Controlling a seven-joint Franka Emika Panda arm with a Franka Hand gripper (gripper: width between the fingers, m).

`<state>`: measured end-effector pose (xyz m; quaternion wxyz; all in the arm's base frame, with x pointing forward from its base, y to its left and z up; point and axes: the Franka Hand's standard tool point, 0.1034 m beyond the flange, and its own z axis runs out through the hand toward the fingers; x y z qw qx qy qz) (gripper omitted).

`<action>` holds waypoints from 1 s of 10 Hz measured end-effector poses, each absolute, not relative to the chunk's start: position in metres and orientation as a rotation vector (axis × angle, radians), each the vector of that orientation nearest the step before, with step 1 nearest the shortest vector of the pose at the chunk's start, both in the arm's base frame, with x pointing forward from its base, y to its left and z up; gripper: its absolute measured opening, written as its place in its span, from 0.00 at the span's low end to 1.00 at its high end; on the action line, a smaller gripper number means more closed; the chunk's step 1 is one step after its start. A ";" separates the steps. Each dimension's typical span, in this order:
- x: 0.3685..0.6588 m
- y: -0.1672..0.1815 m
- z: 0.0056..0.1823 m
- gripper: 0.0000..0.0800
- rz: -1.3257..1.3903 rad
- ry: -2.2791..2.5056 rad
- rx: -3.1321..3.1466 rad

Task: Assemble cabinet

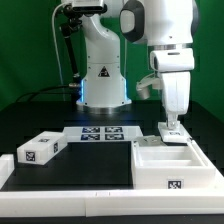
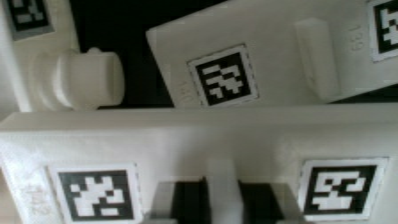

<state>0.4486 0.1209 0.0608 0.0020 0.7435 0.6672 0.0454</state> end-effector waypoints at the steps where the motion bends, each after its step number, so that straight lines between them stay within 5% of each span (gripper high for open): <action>1: 0.448 0.121 0.060 0.09 0.141 2.094 2.333; 10: 0.444 0.128 0.057 0.09 0.131 1.983 2.444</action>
Offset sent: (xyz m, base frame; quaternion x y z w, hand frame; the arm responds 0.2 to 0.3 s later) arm 0.0000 0.0000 0.0000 0.0000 0.0000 0.0000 1.0000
